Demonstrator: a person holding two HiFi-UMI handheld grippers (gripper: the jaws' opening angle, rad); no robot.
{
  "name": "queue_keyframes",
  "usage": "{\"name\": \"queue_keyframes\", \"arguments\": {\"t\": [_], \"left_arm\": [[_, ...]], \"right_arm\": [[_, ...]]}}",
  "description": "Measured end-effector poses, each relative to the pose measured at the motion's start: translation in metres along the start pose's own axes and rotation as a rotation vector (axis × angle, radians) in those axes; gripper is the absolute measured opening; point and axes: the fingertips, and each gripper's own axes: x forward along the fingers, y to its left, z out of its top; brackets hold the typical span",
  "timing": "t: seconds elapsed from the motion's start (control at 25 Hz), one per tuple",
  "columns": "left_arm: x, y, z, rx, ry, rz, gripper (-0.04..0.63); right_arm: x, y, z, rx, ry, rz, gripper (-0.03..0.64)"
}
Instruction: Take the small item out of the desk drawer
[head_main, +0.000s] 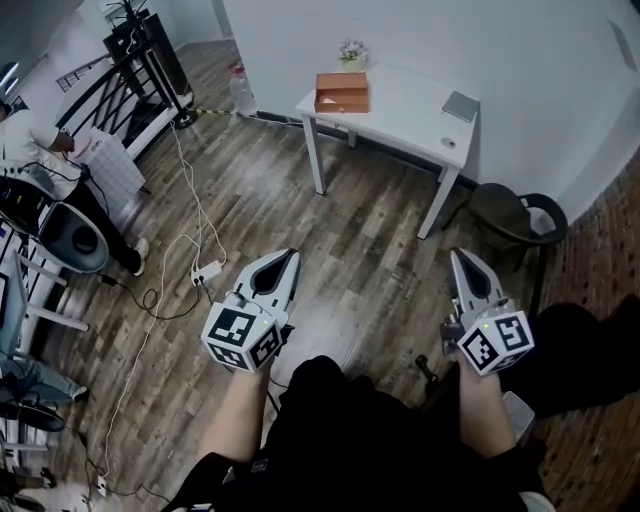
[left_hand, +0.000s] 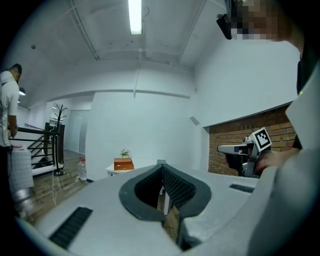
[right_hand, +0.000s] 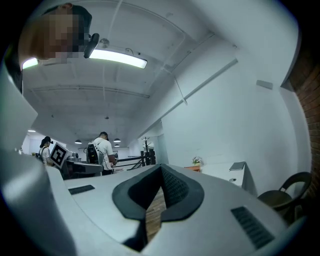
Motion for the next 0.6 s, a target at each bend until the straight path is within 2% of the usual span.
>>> {"name": "queue_keyframes", "arguments": {"t": [0.28, 0.6], "left_arm": [[0.020, 0.013, -0.016, -0.040, 0.036, -0.006, 0.011], [0.089, 0.068, -0.019, -0.060, 0.038, -0.037, 0.011]], "right_arm": [[0.022, -0.006, -0.015, 0.006, 0.037, 0.036, -0.006], [0.085, -0.045, -0.031, 0.019, 0.089, -0.019, -0.006]]}}
